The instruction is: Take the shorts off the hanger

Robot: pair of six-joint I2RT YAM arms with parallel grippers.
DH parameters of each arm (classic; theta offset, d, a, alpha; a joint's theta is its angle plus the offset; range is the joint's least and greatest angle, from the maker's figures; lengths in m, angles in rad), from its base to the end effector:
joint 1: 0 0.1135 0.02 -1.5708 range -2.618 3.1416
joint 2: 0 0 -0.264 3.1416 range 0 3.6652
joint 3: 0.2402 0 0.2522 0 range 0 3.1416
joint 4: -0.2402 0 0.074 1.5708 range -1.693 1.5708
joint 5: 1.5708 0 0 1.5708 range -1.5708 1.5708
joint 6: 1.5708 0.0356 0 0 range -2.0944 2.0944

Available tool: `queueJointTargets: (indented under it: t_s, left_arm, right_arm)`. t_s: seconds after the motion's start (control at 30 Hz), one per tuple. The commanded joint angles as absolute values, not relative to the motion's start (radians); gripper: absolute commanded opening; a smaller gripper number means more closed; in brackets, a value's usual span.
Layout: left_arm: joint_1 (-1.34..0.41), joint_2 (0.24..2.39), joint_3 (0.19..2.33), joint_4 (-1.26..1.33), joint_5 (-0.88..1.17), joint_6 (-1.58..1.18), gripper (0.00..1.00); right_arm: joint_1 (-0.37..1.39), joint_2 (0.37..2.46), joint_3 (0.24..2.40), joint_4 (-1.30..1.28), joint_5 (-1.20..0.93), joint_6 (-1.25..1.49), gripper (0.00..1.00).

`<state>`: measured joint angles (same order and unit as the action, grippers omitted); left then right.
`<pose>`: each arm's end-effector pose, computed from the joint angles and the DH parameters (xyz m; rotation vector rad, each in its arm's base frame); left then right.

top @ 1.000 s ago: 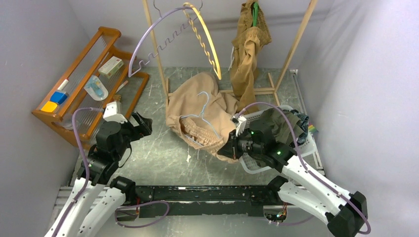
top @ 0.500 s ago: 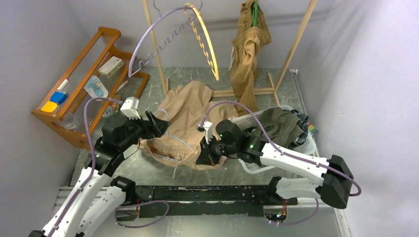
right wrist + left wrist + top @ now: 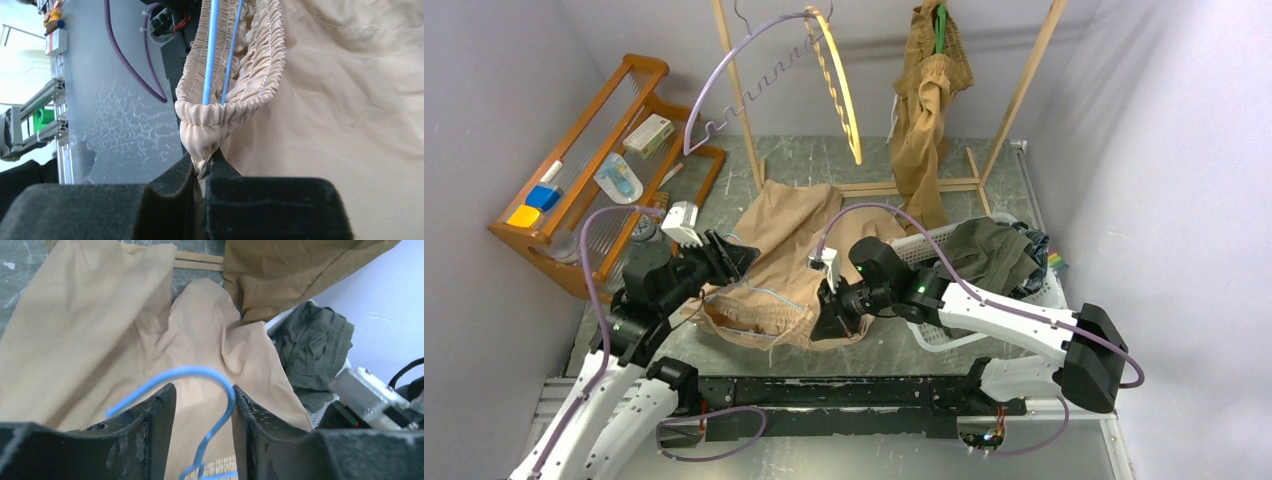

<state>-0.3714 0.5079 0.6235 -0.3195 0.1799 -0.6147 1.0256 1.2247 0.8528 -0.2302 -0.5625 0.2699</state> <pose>0.1212 -0.0540 0.3077 -0.0896 1.8535 -0.8604 0.1219 0.2375 0.2698 -1.2070 2.0663 1.2961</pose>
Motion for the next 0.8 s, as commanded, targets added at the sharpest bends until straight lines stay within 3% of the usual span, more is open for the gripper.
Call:
queueJointTargets:
  t_s: [0.0, 0.1, 0.2, 0.33, 0.43, 0.57, 0.67, 0.77]
  left_arm:
    - [-0.373, 0.57, 0.709, -0.363, 0.187, -0.593, 0.44]
    - [-0.373, 0.541, 0.701, -0.36, 0.195, -0.585, 0.43]
    - [-0.374, 0.533, 0.679, -0.377, 0.194, -0.585, 0.57]
    - [-0.373, 0.558, 0.657, -0.396, 0.209, -0.575, 0.63]
    - [-0.373, 0.575, 0.661, -0.409, 0.198, -0.56, 0.6]
    - [-0.374, 0.571, 0.66, -0.398, 0.178, -0.553, 0.46]
    - [-0.374, 0.574, 0.674, -0.424, 0.17, -0.544, 0.49]
    - [-0.373, 0.566, 0.67, -0.442, 0.157, -0.533, 0.41]
  right_arm:
    - [1.036, 1.243, 0.891, -0.176, -0.655, 0.222, 0.0]
    - [1.035, 1.261, 0.928, -0.22, -0.626, 0.2, 0.0]
    - [1.036, 1.275, 0.939, -0.219, -0.583, 0.217, 0.0]
    - [1.035, 1.285, 0.926, -0.166, -0.598, 0.243, 0.0]
    - [1.034, 1.287, 0.937, -0.164, -0.574, 0.26, 0.0]
    - [1.035, 1.286, 0.936, -0.159, -0.566, 0.258, 0.0]
    - [1.035, 1.299, 0.96, -0.213, -0.523, 0.246, 0.0]
    - [1.035, 1.301, 0.954, -0.193, -0.522, 0.255, 0.0]
